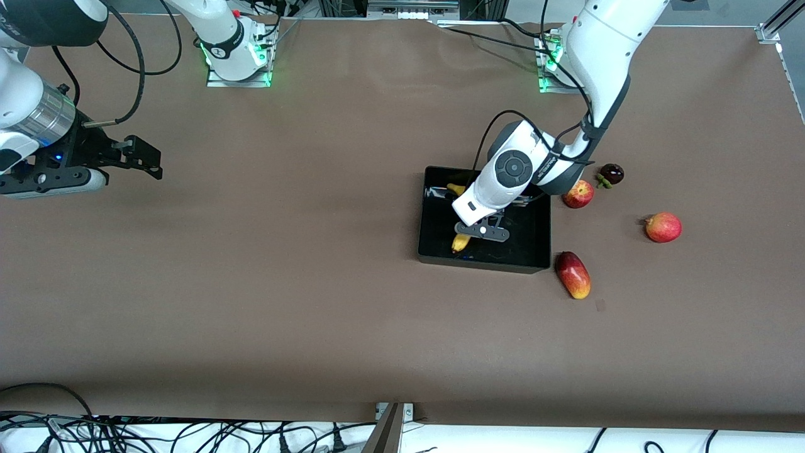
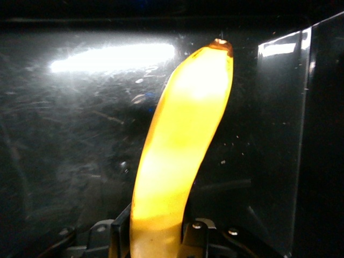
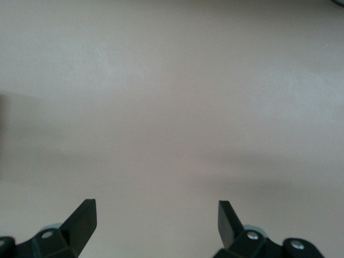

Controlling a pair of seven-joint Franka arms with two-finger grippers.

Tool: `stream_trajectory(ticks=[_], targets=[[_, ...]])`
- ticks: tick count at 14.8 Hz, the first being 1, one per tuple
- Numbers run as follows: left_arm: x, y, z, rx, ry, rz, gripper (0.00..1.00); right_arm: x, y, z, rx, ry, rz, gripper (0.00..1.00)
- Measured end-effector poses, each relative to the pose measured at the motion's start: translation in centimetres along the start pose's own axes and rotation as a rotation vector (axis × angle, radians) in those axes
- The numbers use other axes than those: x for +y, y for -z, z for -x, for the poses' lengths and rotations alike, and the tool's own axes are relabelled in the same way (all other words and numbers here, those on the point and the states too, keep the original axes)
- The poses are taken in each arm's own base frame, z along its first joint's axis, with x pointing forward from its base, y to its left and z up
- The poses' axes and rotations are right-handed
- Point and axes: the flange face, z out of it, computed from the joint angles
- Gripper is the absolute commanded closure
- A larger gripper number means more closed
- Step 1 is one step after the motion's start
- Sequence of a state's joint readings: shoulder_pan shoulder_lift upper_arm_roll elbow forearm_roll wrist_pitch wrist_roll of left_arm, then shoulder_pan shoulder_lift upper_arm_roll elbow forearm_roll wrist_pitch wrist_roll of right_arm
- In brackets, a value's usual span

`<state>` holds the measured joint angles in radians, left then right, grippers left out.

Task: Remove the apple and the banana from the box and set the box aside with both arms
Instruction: 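Lower the left gripper into the tray and grasp the yellow banana, then lift the banana out and carry it beside the mango with the left gripper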

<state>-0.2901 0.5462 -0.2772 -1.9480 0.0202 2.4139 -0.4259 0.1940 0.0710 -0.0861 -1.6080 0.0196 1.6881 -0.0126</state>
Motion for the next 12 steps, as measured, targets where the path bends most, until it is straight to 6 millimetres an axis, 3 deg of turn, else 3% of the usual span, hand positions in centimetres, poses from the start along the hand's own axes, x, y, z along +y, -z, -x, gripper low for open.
stream_trajectory(ticks=[5, 7, 10, 12], targets=[[-0.3, 6.7, -0.3, -0.013, 0.014, -0.038, 0.95, 0.0, 0.0, 0.0, 0.000, 0.000, 0.000, 0.00], [-1.4, 10.0, -0.9, -0.024, 0.039, -0.053, 0.95, 0.0, 0.0, 0.0, 0.000, 0.000, 0.000, 0.00], [-6.1, 15.8, -2.2, -0.045, 0.113, -0.075, 0.95, 0.0, 0.0, 0.0, 0.000, 0.000, 0.000, 0.00], [-12.0, 17.7, -3.3, -0.044, 0.136, -0.078, 0.95, 0.0, 0.0, 0.0, 0.000, 0.000, 0.000, 0.00]])
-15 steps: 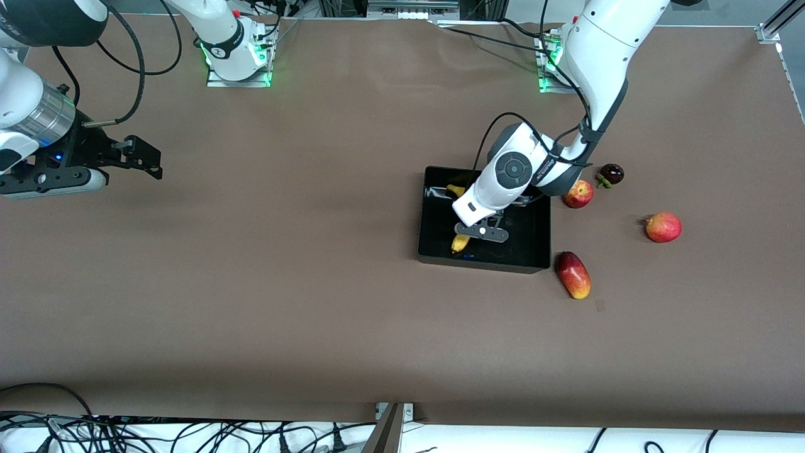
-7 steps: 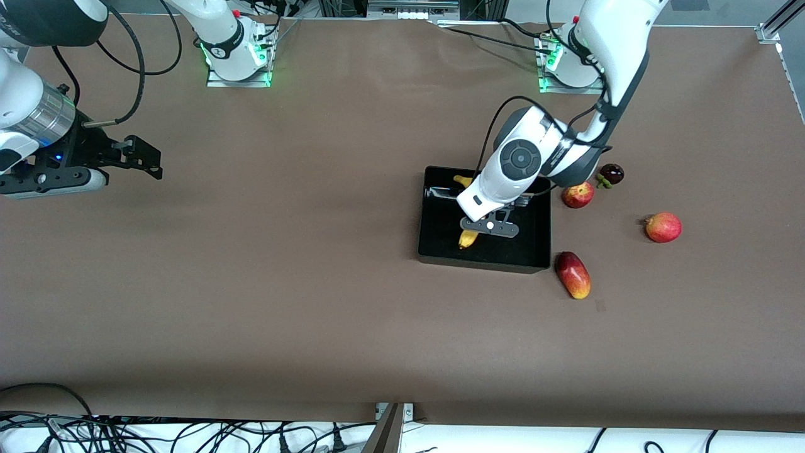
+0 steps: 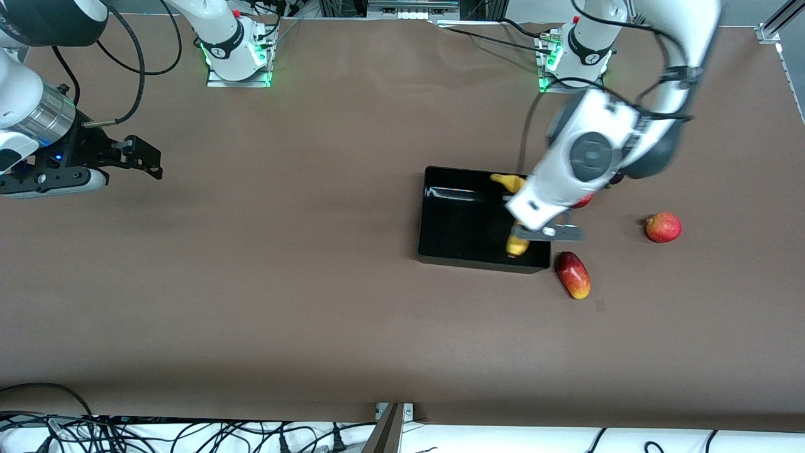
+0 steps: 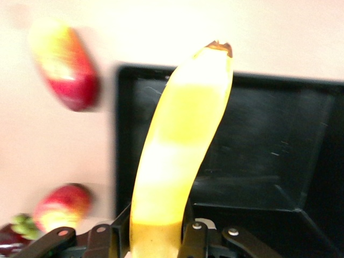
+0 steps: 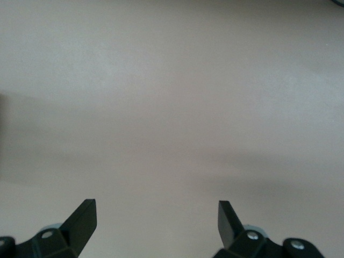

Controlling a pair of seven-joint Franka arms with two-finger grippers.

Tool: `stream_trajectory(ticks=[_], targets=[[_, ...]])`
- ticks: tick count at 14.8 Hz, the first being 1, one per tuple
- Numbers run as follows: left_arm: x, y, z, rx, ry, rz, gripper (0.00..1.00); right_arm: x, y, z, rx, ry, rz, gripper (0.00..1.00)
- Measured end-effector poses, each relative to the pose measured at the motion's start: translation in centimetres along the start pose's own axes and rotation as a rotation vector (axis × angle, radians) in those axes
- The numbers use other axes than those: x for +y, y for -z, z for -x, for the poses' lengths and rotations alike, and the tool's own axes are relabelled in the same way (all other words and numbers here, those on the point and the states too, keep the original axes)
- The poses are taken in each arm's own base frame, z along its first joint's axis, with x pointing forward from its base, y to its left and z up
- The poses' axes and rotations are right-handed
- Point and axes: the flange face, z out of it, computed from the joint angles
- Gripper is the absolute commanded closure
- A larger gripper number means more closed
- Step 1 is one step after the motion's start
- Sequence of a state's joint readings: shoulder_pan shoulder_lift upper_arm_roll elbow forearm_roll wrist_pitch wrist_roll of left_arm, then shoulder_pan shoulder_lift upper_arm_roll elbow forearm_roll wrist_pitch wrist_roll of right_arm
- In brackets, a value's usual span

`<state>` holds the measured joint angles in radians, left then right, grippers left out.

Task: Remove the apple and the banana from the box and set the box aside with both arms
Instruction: 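Lift the banana out and carry it beside the mango with the left gripper, then release the banana and raise the left gripper while the right gripper reaches out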

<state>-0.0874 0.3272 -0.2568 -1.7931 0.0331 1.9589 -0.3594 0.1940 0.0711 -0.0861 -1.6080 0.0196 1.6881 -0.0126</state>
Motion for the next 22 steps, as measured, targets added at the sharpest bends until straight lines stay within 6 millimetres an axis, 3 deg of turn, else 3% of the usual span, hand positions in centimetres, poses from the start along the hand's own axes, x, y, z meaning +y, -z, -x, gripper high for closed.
stream_trajectory(ticks=[4, 6, 8, 13, 16, 18, 19, 20, 22], targets=[[-13.9, -1.5, -3.4, -0.008, -0.029, -0.021, 0.91, 0.0, 0.0, 0.0, 0.000, 0.000, 0.000, 0.00], [-18.8, -3.4, -4.7, 0.017, -0.048, -0.023, 0.91, 0.0, 0.0, 0.0, 0.000, 0.000, 0.000, 0.00], [-21.7, -6.2, -5.7, 0.044, -0.090, -0.045, 0.91, 0.0, 0.0, 0.0, 0.000, 0.000, 0.000, 0.00], [-21.5, -14.6, -5.7, 0.050, -0.131, -0.036, 0.90, 0.0, 0.0, 0.0, 0.000, 0.000, 0.000, 0.00], [-22.0, -17.2, -4.8, 0.025, -0.126, -0.034, 0.80, -0.3, 0.0, 0.0, 0.000, 0.005, 0.000, 0.00], [-22.9, -17.6, -4.7, 0.021, -0.130, -0.052, 0.54, -0.5, 0.0, 0.0, 0.000, 0.009, -0.001, 0.00], [-23.1, -17.6, -4.7, 0.021, -0.136, -0.061, 0.11, -0.5, 0.0, 0.0, 0.002, 0.009, -0.001, 0.00], [-23.2, -17.6, -4.7, 0.021, -0.140, -0.067, 0.00, -0.5, 0.1, -0.1, 0.008, 0.009, -0.001, 0.00], [-23.4, -17.6, -4.7, 0.022, -0.142, -0.074, 0.00, -0.5, 0.1, -0.3, 0.020, 0.009, -0.001, 0.00]])
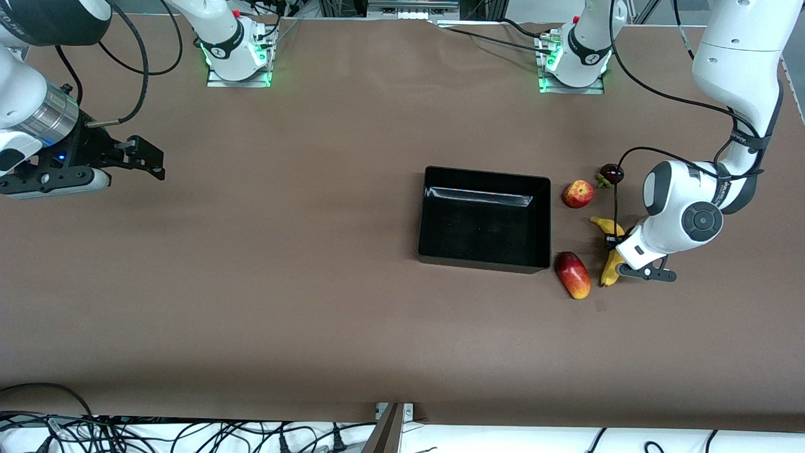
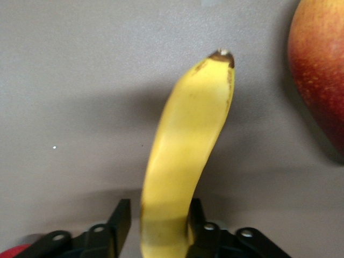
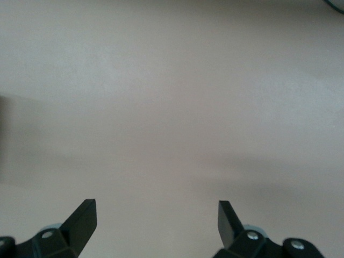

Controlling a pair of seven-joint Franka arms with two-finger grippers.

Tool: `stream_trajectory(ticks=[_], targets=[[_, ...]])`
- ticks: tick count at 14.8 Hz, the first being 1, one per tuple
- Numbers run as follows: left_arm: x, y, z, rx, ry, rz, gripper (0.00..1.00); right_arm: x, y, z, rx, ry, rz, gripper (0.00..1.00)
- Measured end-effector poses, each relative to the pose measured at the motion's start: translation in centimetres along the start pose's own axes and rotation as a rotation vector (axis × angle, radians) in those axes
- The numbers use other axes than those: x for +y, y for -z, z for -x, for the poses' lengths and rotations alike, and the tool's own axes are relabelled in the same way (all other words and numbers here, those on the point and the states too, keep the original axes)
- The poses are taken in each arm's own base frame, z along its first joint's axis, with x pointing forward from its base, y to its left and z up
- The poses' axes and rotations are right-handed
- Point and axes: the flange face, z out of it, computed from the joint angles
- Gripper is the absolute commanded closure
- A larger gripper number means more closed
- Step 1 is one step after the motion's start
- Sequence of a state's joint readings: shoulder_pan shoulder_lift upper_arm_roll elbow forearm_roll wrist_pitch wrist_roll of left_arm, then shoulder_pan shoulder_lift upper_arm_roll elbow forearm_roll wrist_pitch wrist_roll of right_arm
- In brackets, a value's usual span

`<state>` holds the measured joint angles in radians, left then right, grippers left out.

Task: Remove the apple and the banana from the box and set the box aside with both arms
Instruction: 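Release the banana and raise the left gripper while the right gripper reaches out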

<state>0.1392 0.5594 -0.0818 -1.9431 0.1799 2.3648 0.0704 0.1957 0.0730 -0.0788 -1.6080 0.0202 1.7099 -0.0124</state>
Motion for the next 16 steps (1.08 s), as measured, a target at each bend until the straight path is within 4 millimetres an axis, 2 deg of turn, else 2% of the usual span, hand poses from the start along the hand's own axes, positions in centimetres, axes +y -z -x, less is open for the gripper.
stream_trajectory(ticks=[2, 3, 5, 9, 12, 14, 16], targets=[[-0.2, 0.7, -0.1, 0.011, 0.002, -0.004, 0.00, -0.1, -0.3, -0.2, 0.000, 0.001, 0.000, 0.00], [-0.4, 1.6, -0.3, 0.025, 0.004, -0.009, 0.00, -0.1, -0.6, -0.3, -0.002, 0.002, 0.000, 0.00], [-0.8, 5.2, -0.4, 0.039, 0.011, -0.022, 0.00, -0.2, -1.2, -0.5, -0.013, 0.003, 0.001, 0.00], [-0.9, 15.5, 1.0, -0.020, 0.022, -0.052, 0.00, -0.4, -4.3, -1.5, -0.065, 0.005, 0.004, 0.00], [1.0, 23.4, 2.3, -0.048, 0.032, -0.013, 0.00, -0.9, -8.3, -2.6, -0.126, 0.014, 0.007, 0.00], [1.8, 28.0, 3.0, 0.006, 0.045, 0.030, 0.00, -2.1, -9.3, -2.8, -0.138, 0.034, 0.008, 0.00], [1.5, 32.3, 4.6, 0.054, 0.065, 0.053, 0.00, -4.5, -9.1, -2.7, -0.133, 0.072, 0.008, 0.00]])
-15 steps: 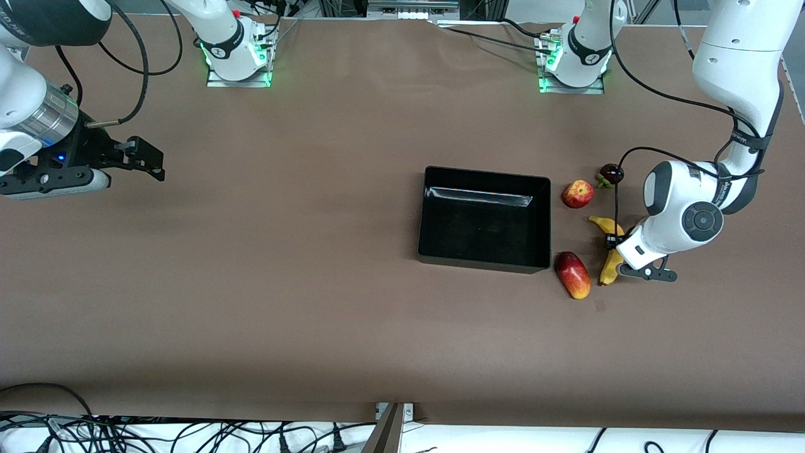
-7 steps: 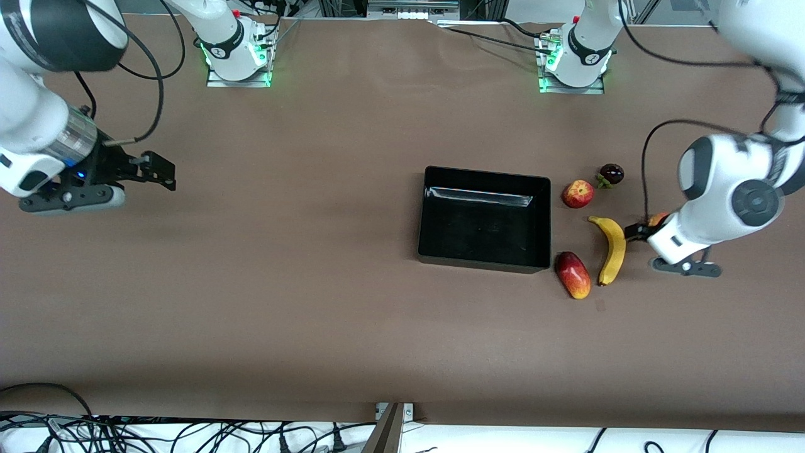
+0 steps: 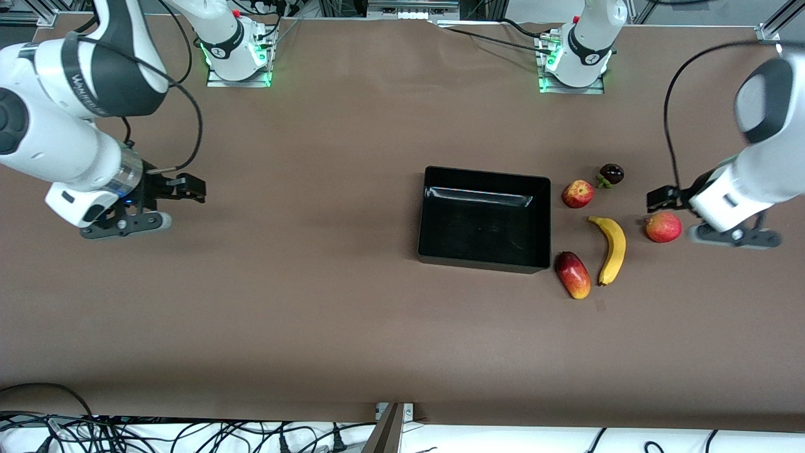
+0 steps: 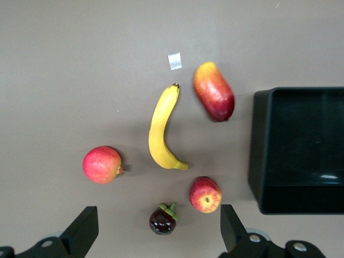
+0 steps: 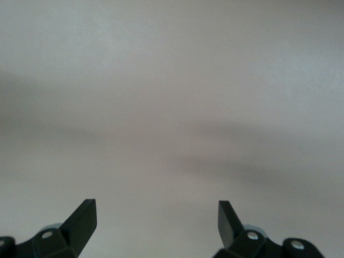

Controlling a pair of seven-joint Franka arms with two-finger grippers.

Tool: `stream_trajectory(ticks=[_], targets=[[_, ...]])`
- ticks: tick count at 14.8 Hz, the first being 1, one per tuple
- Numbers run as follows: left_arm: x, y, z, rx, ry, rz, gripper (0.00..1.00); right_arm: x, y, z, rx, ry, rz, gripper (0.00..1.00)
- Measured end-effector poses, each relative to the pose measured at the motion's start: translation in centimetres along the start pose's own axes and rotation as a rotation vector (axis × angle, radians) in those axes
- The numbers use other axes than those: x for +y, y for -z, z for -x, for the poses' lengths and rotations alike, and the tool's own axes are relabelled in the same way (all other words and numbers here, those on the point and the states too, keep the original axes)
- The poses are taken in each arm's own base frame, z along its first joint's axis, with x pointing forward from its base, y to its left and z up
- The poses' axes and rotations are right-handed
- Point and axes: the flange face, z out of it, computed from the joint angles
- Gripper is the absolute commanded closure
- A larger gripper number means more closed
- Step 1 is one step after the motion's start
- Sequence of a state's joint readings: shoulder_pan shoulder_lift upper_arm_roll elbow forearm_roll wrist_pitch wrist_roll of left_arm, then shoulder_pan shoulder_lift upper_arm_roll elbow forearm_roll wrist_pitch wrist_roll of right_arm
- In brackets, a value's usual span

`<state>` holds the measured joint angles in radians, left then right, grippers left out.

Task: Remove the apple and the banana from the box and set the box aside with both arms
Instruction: 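Release the banana and raise the left gripper while the right gripper reaches out, then move the right gripper to the tray rim and grasp it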

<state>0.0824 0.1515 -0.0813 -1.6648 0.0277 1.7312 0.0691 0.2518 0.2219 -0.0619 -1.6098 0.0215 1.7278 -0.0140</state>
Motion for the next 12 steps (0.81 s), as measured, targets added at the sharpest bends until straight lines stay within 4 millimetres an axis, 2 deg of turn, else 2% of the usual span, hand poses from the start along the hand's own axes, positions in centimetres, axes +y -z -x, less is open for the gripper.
stream_trajectory(ticks=[2, 5, 7, 8, 12], targets=[[-0.4, 4.2, 2.4, -0.008, 0.014, 0.002, 0.00, -3.6, 0.2, 0.1, 0.003, 0.043, 0.005, 0.00], [-0.6, 9.5, 5.0, -0.008, 0.024, -0.001, 0.00, -7.5, 0.2, 0.2, 0.004, 0.003, -0.048, 0.00], [-0.8, 10.9, 5.6, 0.005, 0.029, -0.003, 0.00, -10.8, -0.4, -0.3, 0.012, -0.042, -0.100, 0.00], [-1.0, 11.2, 5.6, 0.011, 0.033, -0.004, 0.00, -13.1, -1.1, -0.7, 0.025, -0.068, -0.112, 0.00], [-1.5, 12.1, 6.1, 0.028, 0.047, -0.005, 0.00, -26.0, -6.9, -1.4, 0.070, -0.171, -0.125, 0.00]])
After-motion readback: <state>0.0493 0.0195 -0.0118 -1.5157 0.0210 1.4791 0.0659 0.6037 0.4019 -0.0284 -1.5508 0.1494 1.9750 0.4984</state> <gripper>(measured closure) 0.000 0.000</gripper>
